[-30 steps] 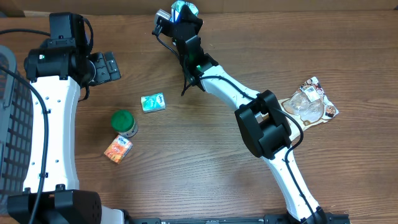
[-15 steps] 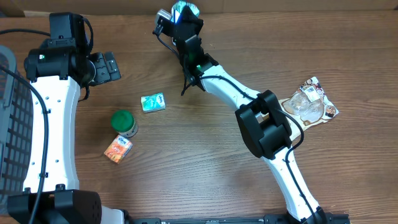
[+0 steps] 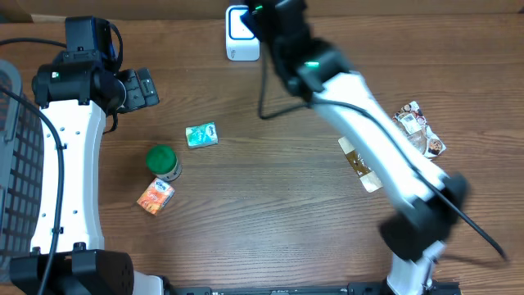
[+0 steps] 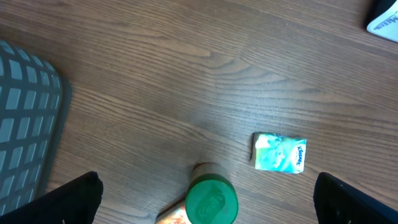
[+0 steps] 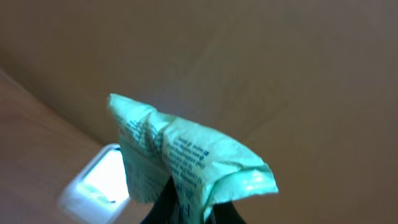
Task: Scan the item barcode
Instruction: 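Carry the teal wipes pack to the scanner and hold it there, then move the teal wipes pack right and drop it on the snack bag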
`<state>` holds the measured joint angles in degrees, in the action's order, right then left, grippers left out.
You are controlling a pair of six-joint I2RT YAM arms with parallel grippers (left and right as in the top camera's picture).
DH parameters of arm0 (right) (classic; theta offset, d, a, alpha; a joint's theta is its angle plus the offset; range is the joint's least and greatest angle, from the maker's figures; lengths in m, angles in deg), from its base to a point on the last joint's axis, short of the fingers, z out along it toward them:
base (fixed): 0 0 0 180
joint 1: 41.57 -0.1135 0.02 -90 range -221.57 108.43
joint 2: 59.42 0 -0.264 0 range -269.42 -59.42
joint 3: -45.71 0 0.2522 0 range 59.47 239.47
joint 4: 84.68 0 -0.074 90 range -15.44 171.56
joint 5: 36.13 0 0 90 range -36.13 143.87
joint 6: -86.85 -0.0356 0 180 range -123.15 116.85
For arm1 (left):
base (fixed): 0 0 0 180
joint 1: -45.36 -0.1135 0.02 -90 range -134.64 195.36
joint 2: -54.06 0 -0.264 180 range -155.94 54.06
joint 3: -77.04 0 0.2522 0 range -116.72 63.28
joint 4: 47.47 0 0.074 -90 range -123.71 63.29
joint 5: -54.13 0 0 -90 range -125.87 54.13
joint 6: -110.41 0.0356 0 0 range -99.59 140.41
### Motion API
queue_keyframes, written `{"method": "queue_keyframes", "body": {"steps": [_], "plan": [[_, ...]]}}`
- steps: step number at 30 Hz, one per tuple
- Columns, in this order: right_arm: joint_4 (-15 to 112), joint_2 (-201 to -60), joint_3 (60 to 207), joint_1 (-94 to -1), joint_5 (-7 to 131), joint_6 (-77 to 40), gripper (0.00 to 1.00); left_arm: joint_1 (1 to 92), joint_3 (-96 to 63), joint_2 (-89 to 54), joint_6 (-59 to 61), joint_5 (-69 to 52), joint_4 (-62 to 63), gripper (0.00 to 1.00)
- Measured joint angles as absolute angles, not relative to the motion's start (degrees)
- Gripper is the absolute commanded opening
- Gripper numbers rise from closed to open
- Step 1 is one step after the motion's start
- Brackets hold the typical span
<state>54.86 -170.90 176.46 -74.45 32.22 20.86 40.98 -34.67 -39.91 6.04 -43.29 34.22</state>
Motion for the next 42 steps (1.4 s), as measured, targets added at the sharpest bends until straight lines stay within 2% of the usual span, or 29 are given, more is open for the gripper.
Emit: {"method": "queue_keyframes", "body": {"steps": [5,12,17,23,25,29,30,36,42], "plan": [[34.22,-160.02,176.86,-68.92,42.77,-0.73,0.04,40.98,-34.67,-39.91,6.04,-43.18,34.24,1.0],[11.21,-158.01,176.44,-53.25,53.66,-17.78,0.04,40.98,-34.67,-39.91,6.04,-43.14,34.15,1.0],[7.38,-159.97,170.56,-42.54,58.71,-21.91,0.04,40.98,-34.67,-39.91,6.04,-43.14,34.19,1.0],[12.24,-164.17,159.59,-36.29,60.96,-23.27,0.04,40.98,-34.67,-39.91,6.04,-43.16,34.17,1.0],[14.38,-165.87,155.48,-34.91,61.18,-23.55,0.12,40.98,-34.67,-39.91,6.04,-43.16,34.22,1.0],[17.53,-167.06,150.39,-33.67,61.35,-23.38,0.5,40.98,-34.67,-39.91,6.04,-43.14,34.17,1.0],[17.61,-167.06,149.38,-33.58,61.05,-23.55,0.54,40.98,-34.67,-39.91,6.04,-43.14,34.22,1.0],[15.95,-167.06,148.55,-33.4,59.34,-23.09,0.57,40.98,-34.67,-39.91,6.04,-43.14,34.19,0.99],[6.97,-167.08,155.06,-33.62,62.51,-18.68,0.57,40.98,-34.67,-39.91,6.04,-43.16,34.22,1.0]]}}
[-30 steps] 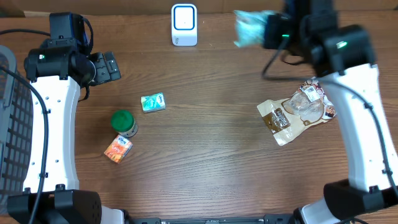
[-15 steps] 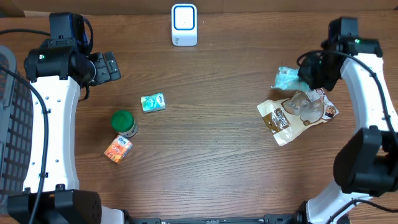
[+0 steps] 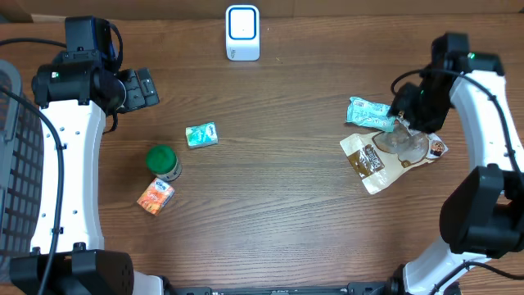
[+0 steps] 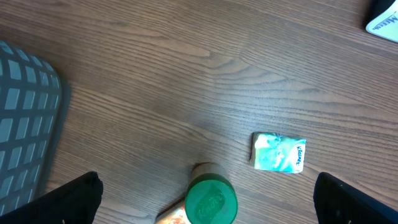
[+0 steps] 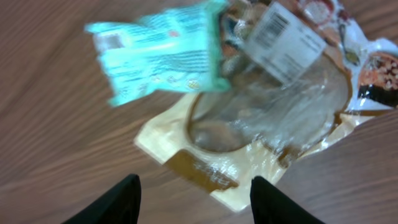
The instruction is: Scan the item barcode
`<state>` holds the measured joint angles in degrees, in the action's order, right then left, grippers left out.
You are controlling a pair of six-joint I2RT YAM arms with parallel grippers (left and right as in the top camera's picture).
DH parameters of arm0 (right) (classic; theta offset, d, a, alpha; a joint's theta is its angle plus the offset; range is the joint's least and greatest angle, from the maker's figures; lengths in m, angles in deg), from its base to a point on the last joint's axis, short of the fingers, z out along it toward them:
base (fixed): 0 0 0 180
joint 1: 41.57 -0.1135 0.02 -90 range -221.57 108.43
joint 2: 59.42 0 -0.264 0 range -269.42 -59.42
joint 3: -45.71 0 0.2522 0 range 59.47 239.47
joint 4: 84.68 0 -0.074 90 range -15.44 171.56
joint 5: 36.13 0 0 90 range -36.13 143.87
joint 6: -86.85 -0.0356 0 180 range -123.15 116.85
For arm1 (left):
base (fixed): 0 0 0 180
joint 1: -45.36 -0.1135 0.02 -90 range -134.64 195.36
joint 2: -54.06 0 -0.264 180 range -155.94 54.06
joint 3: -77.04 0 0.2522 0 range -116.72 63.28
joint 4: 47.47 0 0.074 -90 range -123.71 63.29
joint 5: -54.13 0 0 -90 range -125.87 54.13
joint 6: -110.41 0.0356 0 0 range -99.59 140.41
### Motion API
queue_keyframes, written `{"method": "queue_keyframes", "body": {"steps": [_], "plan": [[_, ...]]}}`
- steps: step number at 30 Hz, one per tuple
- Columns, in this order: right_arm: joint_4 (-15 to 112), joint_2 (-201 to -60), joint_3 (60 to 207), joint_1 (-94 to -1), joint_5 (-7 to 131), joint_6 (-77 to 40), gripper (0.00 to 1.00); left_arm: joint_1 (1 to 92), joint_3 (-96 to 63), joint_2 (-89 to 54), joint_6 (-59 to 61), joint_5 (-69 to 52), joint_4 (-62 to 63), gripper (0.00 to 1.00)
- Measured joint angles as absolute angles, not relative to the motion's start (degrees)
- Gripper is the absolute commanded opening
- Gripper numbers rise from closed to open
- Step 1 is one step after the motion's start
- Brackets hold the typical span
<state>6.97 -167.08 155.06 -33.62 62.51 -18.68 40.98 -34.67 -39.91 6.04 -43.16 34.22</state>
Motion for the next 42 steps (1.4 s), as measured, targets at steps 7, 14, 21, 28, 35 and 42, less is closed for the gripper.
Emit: {"method": "queue_keyframes", "body": {"steps": [7,14,21,28,35,42], "plan": [[10.27,-166.95,166.28,-41.38,71.19,-16.3,0.56,40.98,-34.67,-39.91,6.04,-43.16,34.19,1.0],[26.2,-168.02,165.77,-57.53,75.21,-22.72,0.55,40.98,-34.67,-39.91,6.04,-43.14,34.24,1.0],[40.52,-177.42,165.69,-71.59,76.59,-30.42,0.51,40.98,-34.67,-39.91,6.04,-43.14,34.22,0.99],[51.36,-186.31,165.32,-79.72,76.54,-36.34,0.47,40.98,-34.67,-39.91,6.04,-43.16,34.19,0.99],[59.56,-191.45,165.21,-85.14,76.02,-40.01,0.49,40.98,-34.67,-39.91,6.04,-43.14,34.22,1.0],[58.11,-193.07,165.21,-87.0,75.95,-40.67,0.51,40.98,-34.67,-39.91,6.04,-43.16,34.19,1.0]]}}
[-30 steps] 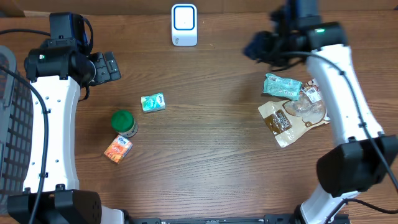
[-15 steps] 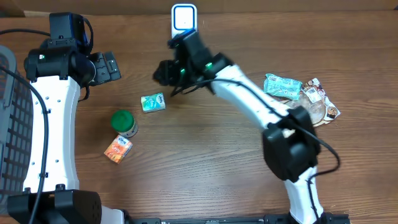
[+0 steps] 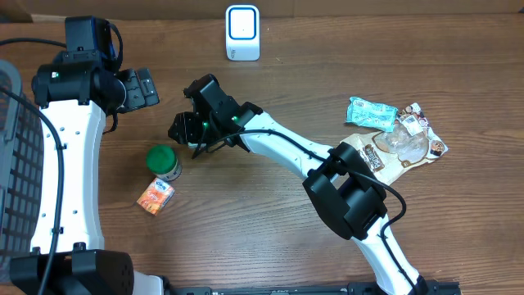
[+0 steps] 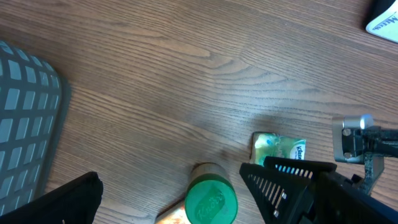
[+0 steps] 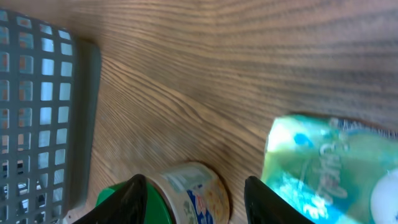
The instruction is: Scan the item barcode
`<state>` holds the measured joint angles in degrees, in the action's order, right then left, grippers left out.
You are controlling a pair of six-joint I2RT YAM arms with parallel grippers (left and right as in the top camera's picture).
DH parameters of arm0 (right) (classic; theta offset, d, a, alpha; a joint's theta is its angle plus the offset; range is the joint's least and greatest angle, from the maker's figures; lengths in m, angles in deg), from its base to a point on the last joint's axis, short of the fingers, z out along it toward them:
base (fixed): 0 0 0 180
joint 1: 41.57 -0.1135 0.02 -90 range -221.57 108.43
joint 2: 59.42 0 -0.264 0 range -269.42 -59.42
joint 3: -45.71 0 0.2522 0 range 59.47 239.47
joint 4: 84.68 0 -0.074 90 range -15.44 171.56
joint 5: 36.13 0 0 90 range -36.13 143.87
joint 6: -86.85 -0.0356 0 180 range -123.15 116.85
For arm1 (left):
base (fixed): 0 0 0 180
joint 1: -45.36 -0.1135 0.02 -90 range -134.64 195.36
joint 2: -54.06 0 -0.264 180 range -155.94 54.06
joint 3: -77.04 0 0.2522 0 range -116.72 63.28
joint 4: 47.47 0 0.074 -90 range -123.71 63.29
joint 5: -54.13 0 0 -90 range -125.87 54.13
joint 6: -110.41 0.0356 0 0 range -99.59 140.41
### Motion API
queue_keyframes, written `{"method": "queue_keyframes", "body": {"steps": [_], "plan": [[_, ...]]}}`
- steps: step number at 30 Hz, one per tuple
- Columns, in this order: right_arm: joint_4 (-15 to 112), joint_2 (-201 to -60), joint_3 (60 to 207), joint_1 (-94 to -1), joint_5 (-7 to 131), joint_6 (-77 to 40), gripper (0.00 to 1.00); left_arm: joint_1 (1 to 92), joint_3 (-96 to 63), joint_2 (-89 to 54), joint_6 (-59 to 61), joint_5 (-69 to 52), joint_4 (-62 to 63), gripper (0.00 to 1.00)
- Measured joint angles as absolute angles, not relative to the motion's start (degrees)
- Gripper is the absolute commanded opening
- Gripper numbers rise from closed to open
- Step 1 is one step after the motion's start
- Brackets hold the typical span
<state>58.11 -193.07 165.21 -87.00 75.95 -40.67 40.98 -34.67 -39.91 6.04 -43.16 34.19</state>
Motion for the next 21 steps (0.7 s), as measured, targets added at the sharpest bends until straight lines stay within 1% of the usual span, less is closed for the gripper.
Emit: {"method": "queue_keyframes", "body": {"steps": [7,13,19,21], "plan": [[50.73,-193.07,165.21,-86.97,72.35,-39.55,0.52,40.98,-34.67,-39.91,6.04,-43.14,34.19,1.0],[48.23,-193.07,165.21,-86.97,66.03,-37.37,0.52,40.98,-34.67,-39.91,6.04,-43.14,34.22,1.0],[43.34,-193.07,165.21,-86.97,59.84,-32.97,0.52,40.98,-34.67,-39.91,6.04,-43.16,34.22,1.0],[40.76,-193.07,165.21,-86.97,57.55,-30.07,0.55,40.98,-34.67,-39.91,6.04,-43.14,34.22,1.0]]}}
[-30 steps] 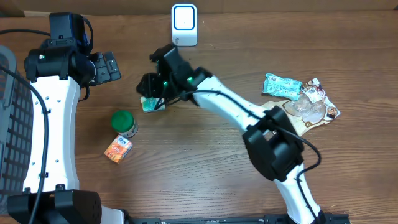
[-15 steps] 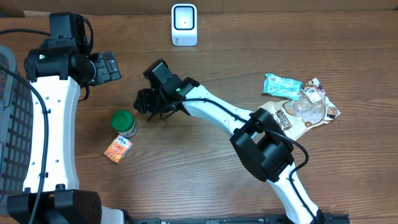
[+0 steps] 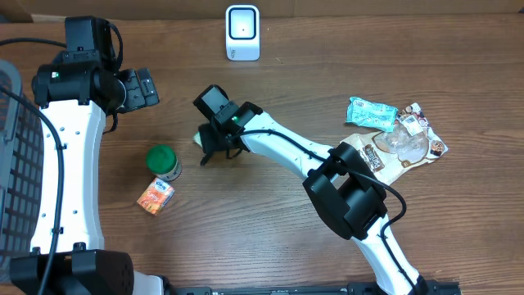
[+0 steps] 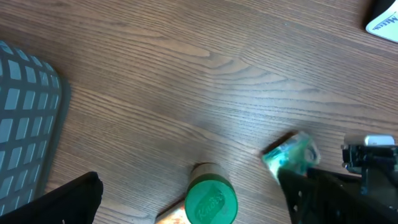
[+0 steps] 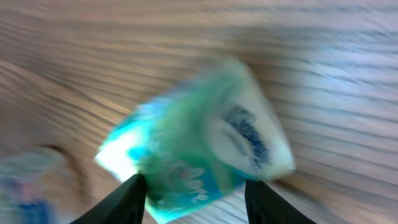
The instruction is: Scan the item barcode
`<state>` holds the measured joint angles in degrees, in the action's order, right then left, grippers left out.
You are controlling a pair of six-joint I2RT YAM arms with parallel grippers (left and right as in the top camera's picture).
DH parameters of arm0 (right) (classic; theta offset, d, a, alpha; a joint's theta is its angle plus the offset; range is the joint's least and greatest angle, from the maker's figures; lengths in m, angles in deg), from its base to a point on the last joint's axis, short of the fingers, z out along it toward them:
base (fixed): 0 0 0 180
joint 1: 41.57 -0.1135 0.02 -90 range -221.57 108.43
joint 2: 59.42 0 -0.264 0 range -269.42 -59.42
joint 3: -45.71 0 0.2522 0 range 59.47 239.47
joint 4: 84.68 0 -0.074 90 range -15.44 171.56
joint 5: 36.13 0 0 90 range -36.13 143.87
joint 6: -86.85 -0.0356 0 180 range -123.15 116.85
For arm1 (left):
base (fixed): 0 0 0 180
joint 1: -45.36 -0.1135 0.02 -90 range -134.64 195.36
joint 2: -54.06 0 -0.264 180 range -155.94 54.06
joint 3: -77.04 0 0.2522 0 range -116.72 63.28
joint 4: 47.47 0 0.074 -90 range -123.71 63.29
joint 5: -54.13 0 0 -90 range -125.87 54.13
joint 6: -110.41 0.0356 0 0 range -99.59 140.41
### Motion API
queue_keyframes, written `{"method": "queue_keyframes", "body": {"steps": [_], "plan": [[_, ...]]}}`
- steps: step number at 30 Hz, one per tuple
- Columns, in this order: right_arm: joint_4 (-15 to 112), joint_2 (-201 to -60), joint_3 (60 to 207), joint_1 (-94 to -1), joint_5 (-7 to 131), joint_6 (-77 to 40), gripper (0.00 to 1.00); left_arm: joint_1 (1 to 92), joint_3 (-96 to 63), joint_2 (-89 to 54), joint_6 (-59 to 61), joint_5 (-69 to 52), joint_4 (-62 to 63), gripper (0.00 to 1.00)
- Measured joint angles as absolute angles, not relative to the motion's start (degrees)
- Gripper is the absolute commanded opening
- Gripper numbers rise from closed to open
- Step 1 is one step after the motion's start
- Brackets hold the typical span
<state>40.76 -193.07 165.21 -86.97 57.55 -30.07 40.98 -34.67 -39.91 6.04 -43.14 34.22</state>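
A small teal tissue pack (image 5: 199,146) lies blurred between the fingers of my right gripper (image 5: 198,199), whose jaws stand wide apart around it. From the left wrist the pack (image 4: 289,152) looks tipped up on an edge beside the right arm. Overhead, only a pale corner of the pack (image 3: 199,138) shows under the right gripper (image 3: 211,143). The white scanner (image 3: 242,33) stands at the back centre. My left gripper (image 3: 143,88) hangs open and empty at the far left, high above the wood.
A green-lidded jar (image 3: 164,161) and an orange packet (image 3: 155,197) sit left of the pack. A teal bar (image 3: 372,112), a clear pack (image 3: 413,139) and a brown pouch (image 3: 364,164) lie at the right. A grey basket (image 3: 12,164) fills the left edge.
The tissue pack lay flat under the open right gripper; now it is tipped up and turned between the fingers. The right gripper sits slightly further right. The left arm is unchanged.
My right gripper first held a green packet up near the scanner. Then it was open over the snack pile at the right, with that packet lying there. Then it hung open over the tissue pack by the jar, and now the pack is tilted between its fingers.
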Motion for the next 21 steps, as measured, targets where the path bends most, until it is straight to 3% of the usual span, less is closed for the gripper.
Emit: {"method": "queue_keyframes", "body": {"steps": [6,17,21], "plan": [[34.79,-193.07,165.97,-86.49,51.3,-19.73,0.63,40.98,-34.67,-39.91,6.04,-43.16,34.22,1.0],[20.45,-193.09,177.91,-79.48,46.45,-9.13,0.62,40.98,-34.67,-39.91,6.04,-43.14,34.22,1.0],[19.49,-193.09,182.5,-77.64,52.02,-8.27,0.6,40.98,-34.67,-39.91,6.04,-43.16,34.19,1.0]]}}
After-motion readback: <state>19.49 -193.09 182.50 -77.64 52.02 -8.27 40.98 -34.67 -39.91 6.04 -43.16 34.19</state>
